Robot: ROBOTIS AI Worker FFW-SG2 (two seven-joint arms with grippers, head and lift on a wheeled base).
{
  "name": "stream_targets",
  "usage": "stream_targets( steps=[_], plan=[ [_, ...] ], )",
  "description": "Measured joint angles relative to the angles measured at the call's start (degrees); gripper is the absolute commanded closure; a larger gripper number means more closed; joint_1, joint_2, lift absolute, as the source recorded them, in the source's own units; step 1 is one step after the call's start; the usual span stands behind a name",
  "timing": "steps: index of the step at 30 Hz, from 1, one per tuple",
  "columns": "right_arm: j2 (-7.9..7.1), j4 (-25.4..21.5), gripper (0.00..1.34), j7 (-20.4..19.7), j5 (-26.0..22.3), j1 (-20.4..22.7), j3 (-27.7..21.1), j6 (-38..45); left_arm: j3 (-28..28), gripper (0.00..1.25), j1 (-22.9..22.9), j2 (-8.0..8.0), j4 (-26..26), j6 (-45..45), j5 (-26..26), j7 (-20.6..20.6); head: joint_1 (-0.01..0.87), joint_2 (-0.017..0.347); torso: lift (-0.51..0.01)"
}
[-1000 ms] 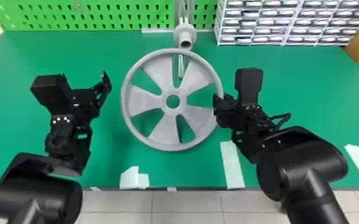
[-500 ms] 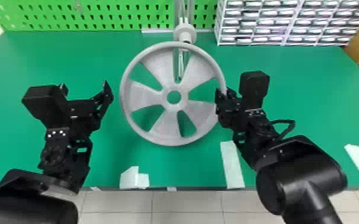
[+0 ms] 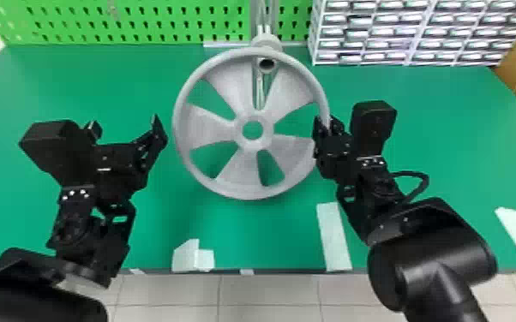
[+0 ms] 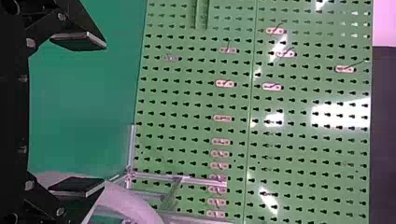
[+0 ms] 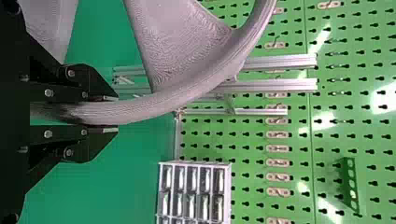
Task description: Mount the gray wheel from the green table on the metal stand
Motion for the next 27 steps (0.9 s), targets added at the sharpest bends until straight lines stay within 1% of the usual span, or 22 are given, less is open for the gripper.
stream_targets(
  steps=[4,7,12,16,23,27],
  plan=[
    [0.25,0.5,1.18,0.0,0.3,0.0,-0.2,-1.7,-0.2,0.24,0.2,0.44,-0.7,0.8,2.5,0.0,0.867,0.052,-0.1],
    [0.53,0.9,1.18,0.0,0.4,-0.1,-0.3,-2.7,-0.7,0.24,0.2,1.18,-1.1,1.6,4.5,0.0,0.867,0.052,-0.1],
    [0.9,1.6,1.18,0.0,0.3,-0.5,-0.2,-5.0,-1.9,0.24,0.2,3.31,-1.2,2.2,7.7,0.0,0.867,0.052,-0.1],
    [1.1,2.0,1.18,0.0,0.2,-0.7,-0.2,-6.8,-3.1,0.24,0.1,4.6,-0.4,1.2,8.3,0.0,0.867,0.052,-0.1],
    [1.44,2.2,1.18,0.0,0.0,-0.5,-0.3,-8.9,-4.6,0.24,0.4,5.05,3.4,-4.2,8.9,-0.4,0.867,0.052,-0.1],
    [1.72,2.5,1.18,0.0,0.1,-0.6,-0.4,-9.9,-5.2,0.24,0.0,5.29,4.8,-5.6,10.0,-0.9,0.867,0.052,-0.1]
  ],
)
